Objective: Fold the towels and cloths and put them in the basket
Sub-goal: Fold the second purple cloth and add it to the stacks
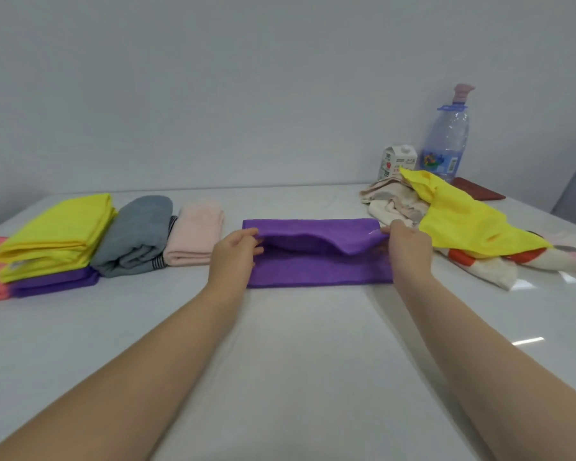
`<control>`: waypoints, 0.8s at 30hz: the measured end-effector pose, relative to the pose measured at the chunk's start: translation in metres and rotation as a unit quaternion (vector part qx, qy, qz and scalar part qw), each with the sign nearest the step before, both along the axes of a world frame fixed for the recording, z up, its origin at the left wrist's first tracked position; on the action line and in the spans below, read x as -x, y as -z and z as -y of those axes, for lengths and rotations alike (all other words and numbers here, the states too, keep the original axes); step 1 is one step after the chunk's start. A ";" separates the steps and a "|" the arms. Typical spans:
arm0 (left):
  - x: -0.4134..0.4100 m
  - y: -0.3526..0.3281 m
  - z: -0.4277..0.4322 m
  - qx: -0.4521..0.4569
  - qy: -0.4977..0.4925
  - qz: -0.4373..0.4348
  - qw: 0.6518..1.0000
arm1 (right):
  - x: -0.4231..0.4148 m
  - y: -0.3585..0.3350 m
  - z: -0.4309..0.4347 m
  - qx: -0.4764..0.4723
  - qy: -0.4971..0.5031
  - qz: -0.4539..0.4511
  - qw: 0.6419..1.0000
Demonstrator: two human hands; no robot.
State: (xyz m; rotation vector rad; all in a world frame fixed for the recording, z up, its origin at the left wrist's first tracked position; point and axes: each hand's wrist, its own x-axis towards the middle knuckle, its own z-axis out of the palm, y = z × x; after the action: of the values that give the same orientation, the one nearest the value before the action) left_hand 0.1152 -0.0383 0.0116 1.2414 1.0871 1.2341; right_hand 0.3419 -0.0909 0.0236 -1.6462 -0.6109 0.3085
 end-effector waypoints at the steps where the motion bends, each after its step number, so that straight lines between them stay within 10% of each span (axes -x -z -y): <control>1: 0.004 0.006 0.003 -0.010 -0.008 -0.018 1.000 | -0.003 0.005 0.005 0.011 -0.010 -0.001 1.000; 14: 0.023 0.017 -0.020 -0.039 -0.038 -0.308 0.950 | -0.040 0.023 0.020 0.138 -0.030 0.115 0.983; 20: 0.029 0.021 -0.013 -0.097 -0.038 -0.180 0.978 | -0.037 0.016 0.025 0.100 0.010 0.188 0.977; 24: 0.031 0.021 -0.009 -0.132 -0.043 -0.240 0.961 | -0.036 0.014 0.031 0.185 -0.017 0.253 0.949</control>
State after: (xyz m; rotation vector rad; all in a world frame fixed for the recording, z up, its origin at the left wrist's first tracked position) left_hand 0.0838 -0.0296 -0.0093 1.7779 1.3642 1.2006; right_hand 0.3782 -0.1219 0.0093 -2.1004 -1.0135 0.0163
